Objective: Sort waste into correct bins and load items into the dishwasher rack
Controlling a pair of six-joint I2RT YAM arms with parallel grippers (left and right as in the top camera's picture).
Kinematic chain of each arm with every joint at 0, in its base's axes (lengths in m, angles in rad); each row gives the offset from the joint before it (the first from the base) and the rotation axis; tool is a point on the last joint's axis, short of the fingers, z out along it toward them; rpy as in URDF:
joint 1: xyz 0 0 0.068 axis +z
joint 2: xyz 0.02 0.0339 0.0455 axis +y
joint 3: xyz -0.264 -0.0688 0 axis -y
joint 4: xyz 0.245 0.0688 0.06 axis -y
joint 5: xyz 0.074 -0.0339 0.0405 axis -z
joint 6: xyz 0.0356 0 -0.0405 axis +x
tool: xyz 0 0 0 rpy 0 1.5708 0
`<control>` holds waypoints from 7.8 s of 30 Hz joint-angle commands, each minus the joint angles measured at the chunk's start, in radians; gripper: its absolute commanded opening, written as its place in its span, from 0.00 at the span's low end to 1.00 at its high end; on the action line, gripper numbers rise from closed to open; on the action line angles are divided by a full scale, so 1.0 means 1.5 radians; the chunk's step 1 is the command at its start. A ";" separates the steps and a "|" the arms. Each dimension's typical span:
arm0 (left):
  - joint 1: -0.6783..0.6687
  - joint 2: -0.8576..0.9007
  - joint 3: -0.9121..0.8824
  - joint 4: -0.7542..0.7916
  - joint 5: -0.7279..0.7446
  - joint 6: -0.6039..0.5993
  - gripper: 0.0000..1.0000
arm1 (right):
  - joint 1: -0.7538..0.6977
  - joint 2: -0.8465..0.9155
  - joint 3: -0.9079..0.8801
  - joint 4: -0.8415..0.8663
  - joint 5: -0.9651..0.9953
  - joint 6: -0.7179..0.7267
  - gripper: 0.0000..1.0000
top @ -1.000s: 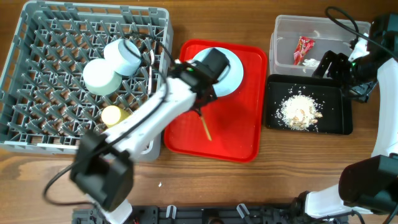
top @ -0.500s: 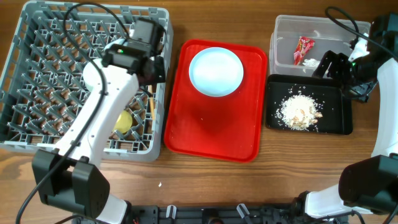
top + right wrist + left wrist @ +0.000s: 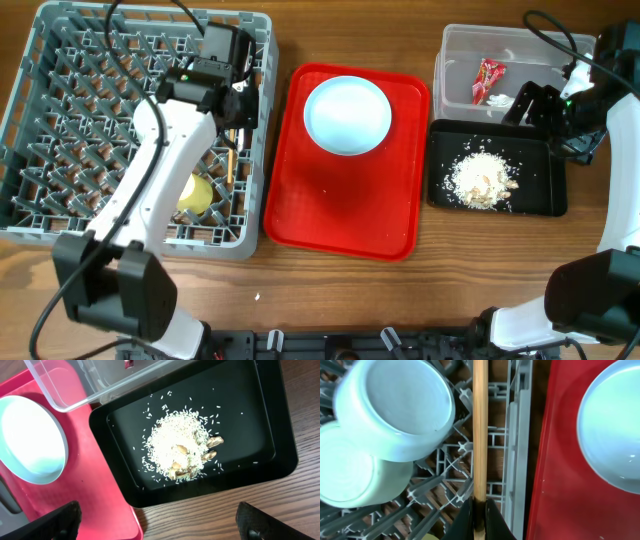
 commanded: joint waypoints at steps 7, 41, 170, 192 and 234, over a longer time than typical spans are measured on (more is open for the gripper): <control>0.004 0.073 0.001 0.030 0.010 0.012 0.23 | 0.003 -0.017 0.006 -0.003 -0.013 0.010 1.00; 0.002 0.014 0.001 -0.033 0.158 -0.128 0.04 | 0.414 -0.014 -0.322 0.238 -0.090 0.015 0.04; 0.002 0.013 0.001 -0.034 0.158 -0.128 0.04 | 0.418 0.014 -0.365 0.395 0.193 0.150 0.04; 0.002 0.013 0.001 -0.036 0.158 -0.128 0.04 | 0.355 0.034 -0.365 0.411 0.157 0.132 0.04; 0.002 0.013 0.001 -0.036 0.158 -0.128 0.22 | 0.342 0.005 -0.303 0.376 0.092 0.080 0.22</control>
